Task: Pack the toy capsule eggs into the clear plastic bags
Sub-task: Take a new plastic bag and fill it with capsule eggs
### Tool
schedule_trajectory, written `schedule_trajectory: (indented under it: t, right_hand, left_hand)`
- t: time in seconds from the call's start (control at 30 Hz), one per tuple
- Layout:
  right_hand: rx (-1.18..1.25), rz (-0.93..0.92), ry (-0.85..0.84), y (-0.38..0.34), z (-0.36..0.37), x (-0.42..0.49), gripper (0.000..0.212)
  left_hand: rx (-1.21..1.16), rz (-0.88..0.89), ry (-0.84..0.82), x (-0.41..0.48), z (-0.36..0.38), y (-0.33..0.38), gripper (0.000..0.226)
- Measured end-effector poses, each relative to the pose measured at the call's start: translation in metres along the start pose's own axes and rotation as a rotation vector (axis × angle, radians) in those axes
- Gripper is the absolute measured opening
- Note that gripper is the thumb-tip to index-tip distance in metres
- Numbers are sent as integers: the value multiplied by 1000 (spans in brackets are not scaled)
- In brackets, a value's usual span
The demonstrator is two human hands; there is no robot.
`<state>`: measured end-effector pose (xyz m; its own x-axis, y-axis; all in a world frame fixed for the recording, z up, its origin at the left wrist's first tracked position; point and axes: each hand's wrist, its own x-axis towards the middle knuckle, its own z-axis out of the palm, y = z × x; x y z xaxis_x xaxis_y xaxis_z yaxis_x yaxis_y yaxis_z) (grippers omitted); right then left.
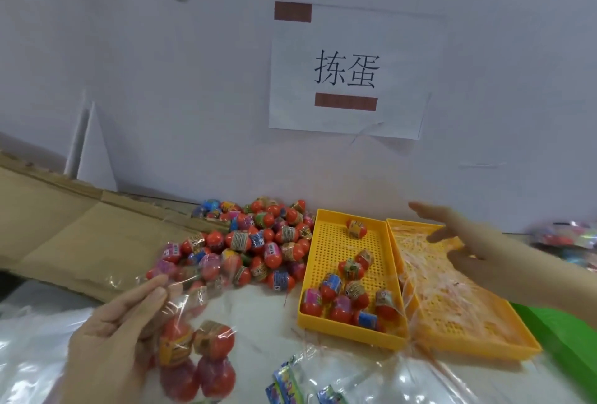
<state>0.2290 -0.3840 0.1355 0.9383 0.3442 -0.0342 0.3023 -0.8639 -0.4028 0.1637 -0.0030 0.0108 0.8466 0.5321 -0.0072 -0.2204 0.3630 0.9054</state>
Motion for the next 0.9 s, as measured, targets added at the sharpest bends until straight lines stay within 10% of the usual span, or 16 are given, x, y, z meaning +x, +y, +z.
schedule_trajectory:
  t: [0.47,0.8,0.9]
  right_hand:
    - [835,-19,-67,-131,154,1,90]
    - [1220,120,187,-162,175,6,7]
    - [1226,158,264,-162,178,9,16]
  left_hand:
    - [-53,-161,-87,-16,11,11,18]
    - [-19,-220,-245,-22,6,26,28]
    - [-28,-371,-258,-16,12,31,31]
